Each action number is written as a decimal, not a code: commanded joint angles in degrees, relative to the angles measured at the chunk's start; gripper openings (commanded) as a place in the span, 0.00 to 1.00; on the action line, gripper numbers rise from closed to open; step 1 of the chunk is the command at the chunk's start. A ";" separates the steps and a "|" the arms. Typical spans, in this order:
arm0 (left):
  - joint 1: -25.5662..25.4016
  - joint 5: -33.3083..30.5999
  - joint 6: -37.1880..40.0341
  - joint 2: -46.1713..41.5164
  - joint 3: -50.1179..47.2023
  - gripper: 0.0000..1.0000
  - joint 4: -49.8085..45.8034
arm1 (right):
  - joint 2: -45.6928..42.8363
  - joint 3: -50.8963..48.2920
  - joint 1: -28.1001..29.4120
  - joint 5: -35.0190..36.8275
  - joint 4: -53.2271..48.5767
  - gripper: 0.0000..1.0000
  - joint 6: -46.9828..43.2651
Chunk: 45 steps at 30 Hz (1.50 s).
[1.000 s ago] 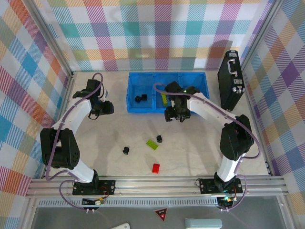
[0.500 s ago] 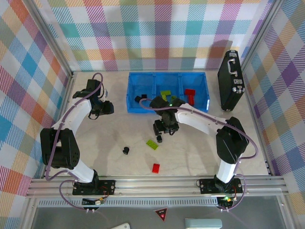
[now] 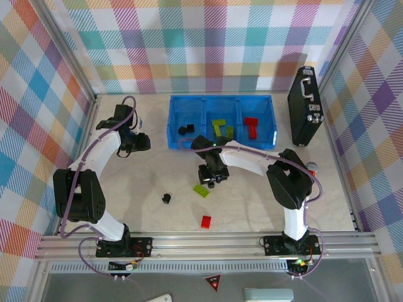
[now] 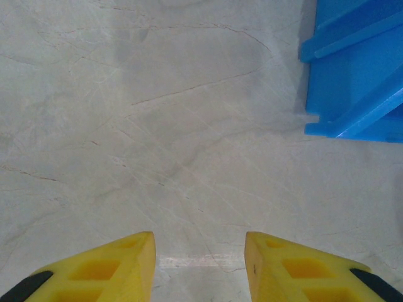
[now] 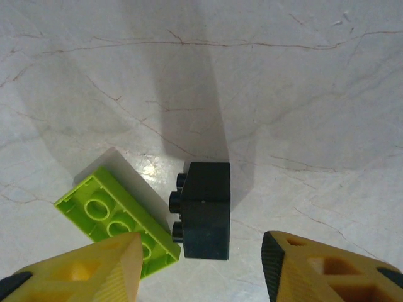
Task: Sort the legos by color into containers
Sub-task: Pick up the lego from the center of the table, then place the lego in the container.
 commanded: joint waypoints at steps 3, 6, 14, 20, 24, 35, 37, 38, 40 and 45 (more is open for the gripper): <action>0.32 0.57 0.67 -1.59 -0.22 0.41 -0.09 | 2.36 -0.86 0.27 -1.31 0.89 0.51 0.94; 0.31 0.61 0.80 -1.59 -0.18 0.41 -0.05 | 3.15 -0.70 0.28 -1.22 0.98 0.48 0.77; 0.32 0.35 0.79 -1.50 -0.24 0.41 -0.04 | 3.63 -0.28 0.34 -0.82 0.72 0.38 0.62; 0.31 0.61 0.81 -1.13 -0.13 0.41 -0.13 | 3.21 -0.35 0.27 -0.70 0.45 0.34 0.63; 0.29 0.61 0.78 -1.17 -0.14 0.41 -0.08 | 2.99 0.17 0.30 -0.75 0.01 0.33 0.53; 0.31 0.51 0.80 -1.40 -0.14 0.41 -0.13 | 2.80 6.03 0.27 1.04 -2.65 0.33 -1.13; 0.31 0.52 0.80 -1.51 -0.14 0.41 -0.13 | 3.24 7.85 0.28 1.35 -2.96 0.33 -1.55; 0.30 0.40 0.81 -1.53 -0.26 0.41 -0.05 | 3.46 8.64 0.29 1.56 -3.00 0.33 -1.73; 0.30 0.43 0.79 -1.58 -0.23 0.41 -0.07 | 4.39 11.03 0.23 1.72 -3.28 0.32 -2.37; 0.30 0.52 0.77 -1.60 -0.22 0.41 -0.04 | 7.34 17.56 0.24 2.14 -4.16 0.32 -3.72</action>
